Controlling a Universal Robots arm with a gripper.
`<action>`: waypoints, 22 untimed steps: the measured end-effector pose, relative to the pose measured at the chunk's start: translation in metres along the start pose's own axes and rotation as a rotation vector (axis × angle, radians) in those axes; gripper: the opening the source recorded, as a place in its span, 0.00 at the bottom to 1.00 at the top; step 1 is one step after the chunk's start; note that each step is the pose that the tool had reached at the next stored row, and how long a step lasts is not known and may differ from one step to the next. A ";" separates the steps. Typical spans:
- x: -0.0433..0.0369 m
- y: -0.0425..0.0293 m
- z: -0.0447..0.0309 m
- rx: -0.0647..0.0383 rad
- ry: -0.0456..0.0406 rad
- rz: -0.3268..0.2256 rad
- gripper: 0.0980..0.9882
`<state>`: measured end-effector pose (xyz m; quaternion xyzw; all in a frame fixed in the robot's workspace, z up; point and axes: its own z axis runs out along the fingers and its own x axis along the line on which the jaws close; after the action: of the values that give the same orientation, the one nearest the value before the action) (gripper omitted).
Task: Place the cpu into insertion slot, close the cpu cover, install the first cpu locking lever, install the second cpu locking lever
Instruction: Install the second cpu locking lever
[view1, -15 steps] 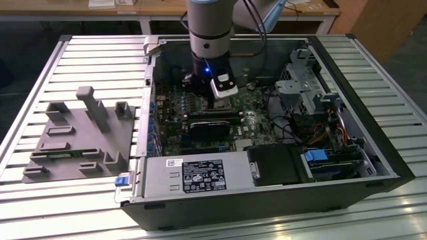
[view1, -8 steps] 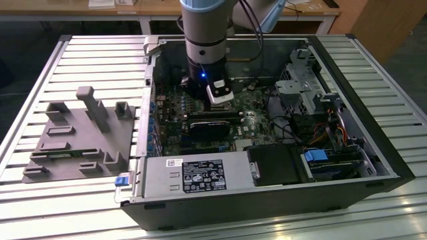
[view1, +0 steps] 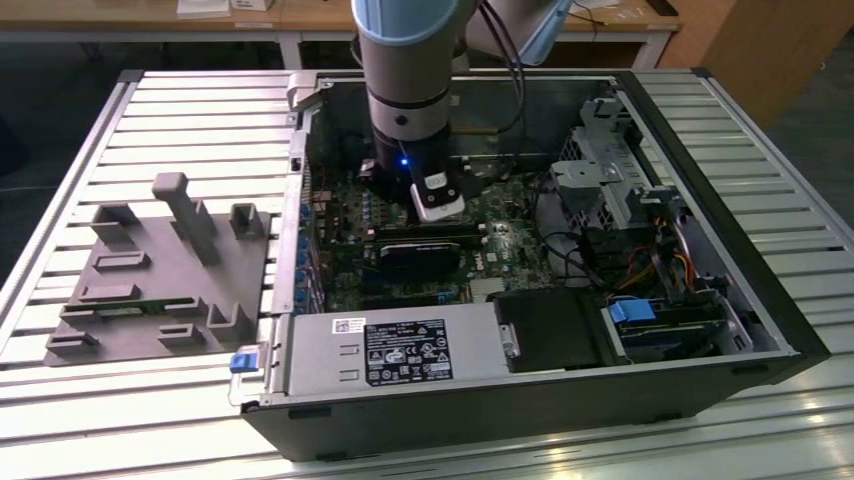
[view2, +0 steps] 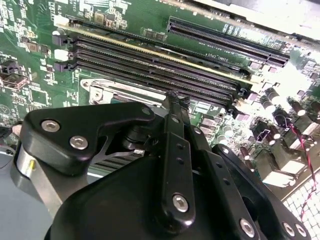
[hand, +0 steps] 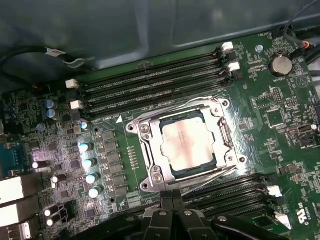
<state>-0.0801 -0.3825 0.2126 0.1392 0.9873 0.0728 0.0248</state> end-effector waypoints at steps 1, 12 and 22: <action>0.0002 -0.0011 0.0002 -0.009 0.0020 0.000 0.01; 0.0055 -0.0121 0.0066 -0.076 0.0172 0.003 0.01; 0.0079 -0.0149 0.0160 -0.101 0.0230 0.002 0.01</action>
<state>-0.0906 -0.3923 0.1944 0.1380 0.9824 0.1244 0.0204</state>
